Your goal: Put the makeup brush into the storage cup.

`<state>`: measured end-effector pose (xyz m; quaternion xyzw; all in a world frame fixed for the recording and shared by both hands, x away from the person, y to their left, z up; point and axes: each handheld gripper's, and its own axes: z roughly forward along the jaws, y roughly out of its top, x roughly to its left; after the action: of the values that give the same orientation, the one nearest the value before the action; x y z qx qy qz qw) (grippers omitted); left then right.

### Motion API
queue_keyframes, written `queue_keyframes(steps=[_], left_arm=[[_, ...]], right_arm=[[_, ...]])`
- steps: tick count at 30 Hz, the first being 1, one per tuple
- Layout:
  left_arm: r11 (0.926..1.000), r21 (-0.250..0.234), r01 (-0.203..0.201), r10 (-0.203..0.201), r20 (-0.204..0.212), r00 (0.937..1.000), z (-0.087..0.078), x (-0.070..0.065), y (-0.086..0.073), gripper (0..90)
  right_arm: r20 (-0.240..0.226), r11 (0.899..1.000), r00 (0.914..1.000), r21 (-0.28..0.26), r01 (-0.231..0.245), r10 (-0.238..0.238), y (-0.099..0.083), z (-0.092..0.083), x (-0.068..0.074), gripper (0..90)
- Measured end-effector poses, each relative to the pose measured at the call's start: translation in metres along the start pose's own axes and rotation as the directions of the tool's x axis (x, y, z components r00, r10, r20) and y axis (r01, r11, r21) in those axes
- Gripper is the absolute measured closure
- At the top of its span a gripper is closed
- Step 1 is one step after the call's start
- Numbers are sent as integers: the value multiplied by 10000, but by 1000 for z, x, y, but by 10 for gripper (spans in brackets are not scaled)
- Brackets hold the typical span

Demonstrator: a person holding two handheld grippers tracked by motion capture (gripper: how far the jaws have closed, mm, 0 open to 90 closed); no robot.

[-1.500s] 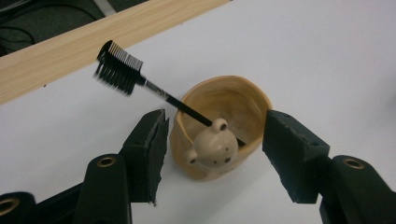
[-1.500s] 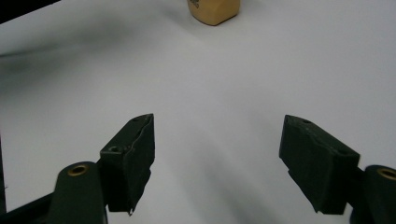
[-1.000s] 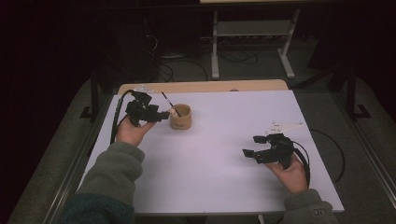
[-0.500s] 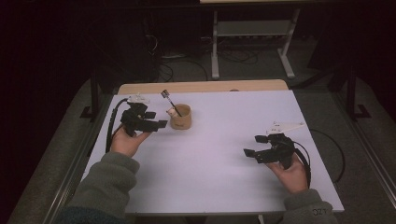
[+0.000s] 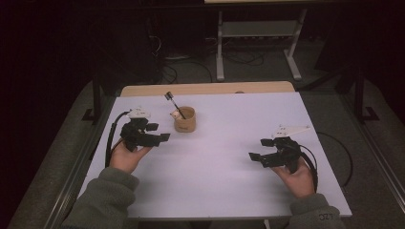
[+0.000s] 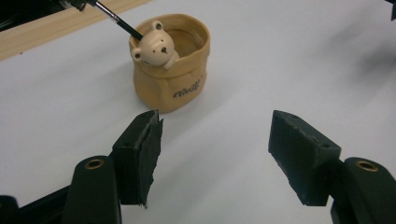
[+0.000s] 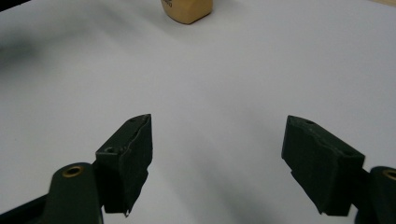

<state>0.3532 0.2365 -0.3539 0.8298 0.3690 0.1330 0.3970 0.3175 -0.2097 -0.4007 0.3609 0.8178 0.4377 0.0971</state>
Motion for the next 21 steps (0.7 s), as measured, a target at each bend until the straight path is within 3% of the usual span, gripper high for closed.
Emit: queue_keyframes(steps=[8, 14, 15, 21], left_arm=[[9997, -192, -118, 119, 64, 9999, -7, -8, -15, 330], [9995, -310, 41, -35, 195, 9998, -6, -13, -27, 321], [9998, -168, -123, 126, 179, 9998, -7, -13, -29, 318], [9998, -198, -29, 33, 214, 9998, -9, -15, -39, 313]], right_arm=[[73, 10000, 10000, 36, 27, -27, 0, 0, 1, 238], [132, 10000, 9999, 91, 29, -30, 0, 1, 2, 238], [135, 9999, 9999, 86, 83, -85, -1, 1, 2, 237], [141, 9999, 9999, 125, 96, -98, -1, 1, 2, 237]])
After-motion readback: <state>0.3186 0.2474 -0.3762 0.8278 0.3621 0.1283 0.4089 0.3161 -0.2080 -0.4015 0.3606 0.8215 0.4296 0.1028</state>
